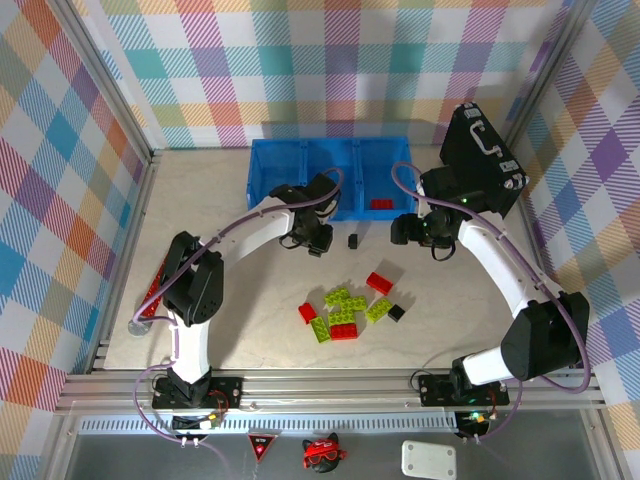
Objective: Sort the legos into containers by color
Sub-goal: Pick up the lego from the center of the table.
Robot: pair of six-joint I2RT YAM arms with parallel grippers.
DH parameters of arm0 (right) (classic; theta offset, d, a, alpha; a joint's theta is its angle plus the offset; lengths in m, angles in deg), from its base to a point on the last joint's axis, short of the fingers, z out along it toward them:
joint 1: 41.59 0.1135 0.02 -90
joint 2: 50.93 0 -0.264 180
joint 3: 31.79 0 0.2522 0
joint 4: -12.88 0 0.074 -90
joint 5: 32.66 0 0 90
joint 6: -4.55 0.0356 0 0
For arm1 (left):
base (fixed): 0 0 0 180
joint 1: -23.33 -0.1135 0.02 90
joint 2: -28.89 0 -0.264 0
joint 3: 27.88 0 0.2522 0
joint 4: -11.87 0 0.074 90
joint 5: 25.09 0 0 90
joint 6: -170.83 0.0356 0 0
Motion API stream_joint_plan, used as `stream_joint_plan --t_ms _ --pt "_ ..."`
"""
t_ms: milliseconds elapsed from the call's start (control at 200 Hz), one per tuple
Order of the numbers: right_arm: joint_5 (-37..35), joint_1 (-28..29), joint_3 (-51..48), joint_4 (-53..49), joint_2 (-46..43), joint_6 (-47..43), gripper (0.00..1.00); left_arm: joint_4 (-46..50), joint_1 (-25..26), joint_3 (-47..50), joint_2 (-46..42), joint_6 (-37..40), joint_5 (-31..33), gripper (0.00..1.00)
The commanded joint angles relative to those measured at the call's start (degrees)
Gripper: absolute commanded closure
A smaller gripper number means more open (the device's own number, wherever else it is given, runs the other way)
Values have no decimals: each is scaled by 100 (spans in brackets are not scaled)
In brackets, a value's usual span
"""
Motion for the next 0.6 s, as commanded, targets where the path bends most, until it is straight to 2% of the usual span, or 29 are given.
stream_joint_plan --t_ms 0,300,595 --pt "38 30 226 -191 -143 -103 24 282 -62 -189 -162 74 128 75" --pt "78 32 217 -126 -186 -68 24 323 -349 -415 -312 151 116 76" --pt "97 31 207 -138 -204 -32 24 213 -931 -841 -103 232 -51 76"
